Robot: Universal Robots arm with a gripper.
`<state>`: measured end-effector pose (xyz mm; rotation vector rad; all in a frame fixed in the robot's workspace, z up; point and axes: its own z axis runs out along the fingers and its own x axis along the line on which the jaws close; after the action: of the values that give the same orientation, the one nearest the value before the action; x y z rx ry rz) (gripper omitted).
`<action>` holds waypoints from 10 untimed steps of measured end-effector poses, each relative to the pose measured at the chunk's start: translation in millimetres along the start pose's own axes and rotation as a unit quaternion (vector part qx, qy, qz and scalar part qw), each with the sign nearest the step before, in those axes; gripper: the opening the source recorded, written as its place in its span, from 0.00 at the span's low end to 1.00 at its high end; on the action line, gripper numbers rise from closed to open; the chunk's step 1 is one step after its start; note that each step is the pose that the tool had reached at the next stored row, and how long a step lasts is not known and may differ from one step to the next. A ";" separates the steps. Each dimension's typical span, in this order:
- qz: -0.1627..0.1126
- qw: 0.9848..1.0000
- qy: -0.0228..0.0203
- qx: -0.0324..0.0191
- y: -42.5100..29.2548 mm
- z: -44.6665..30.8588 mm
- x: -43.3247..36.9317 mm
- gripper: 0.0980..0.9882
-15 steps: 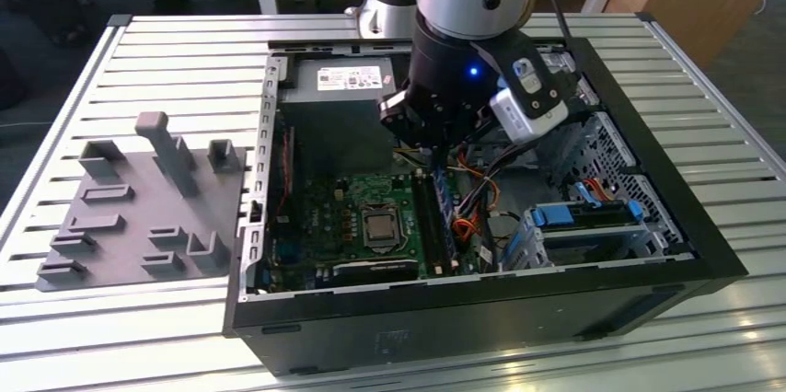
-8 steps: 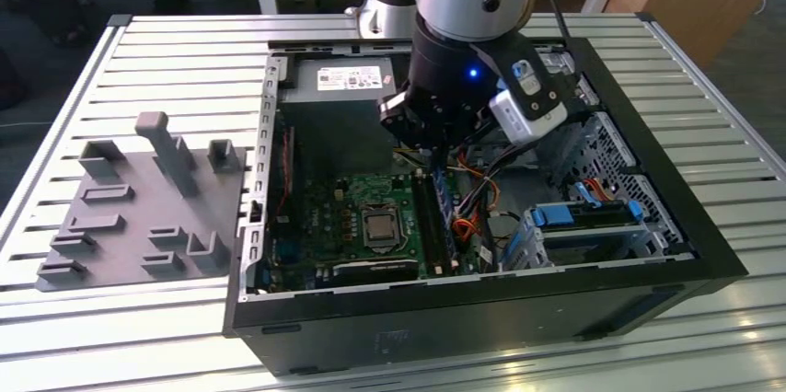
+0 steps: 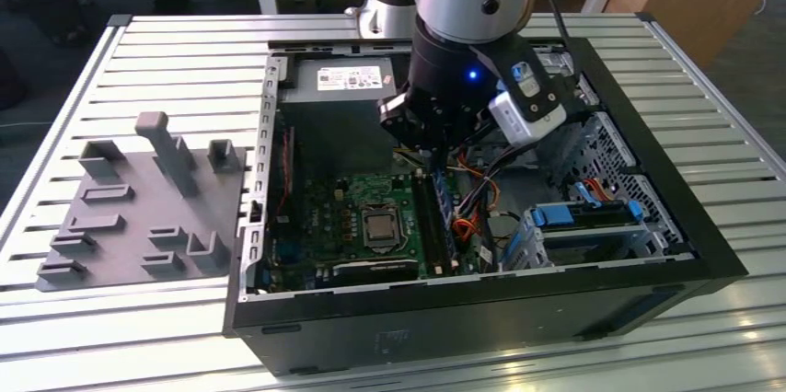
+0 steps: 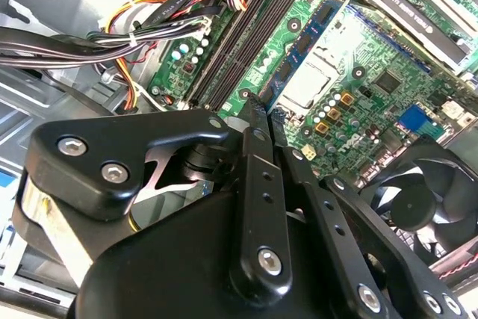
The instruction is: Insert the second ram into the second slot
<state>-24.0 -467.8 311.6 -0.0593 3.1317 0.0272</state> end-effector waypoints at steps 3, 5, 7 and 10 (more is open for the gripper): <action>0.000 1.000 0.000 0.000 0.0 0.6 0.0 0.04; 0.000 1.000 0.000 0.000 0.0 1.1 0.0 0.04; 0.000 1.000 0.000 0.000 0.0 1.5 0.0 0.04; 0.000 1.000 0.000 0.000 0.0 2.3 0.0 0.04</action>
<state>-24.0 -467.8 309.3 -0.0588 3.1317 0.0273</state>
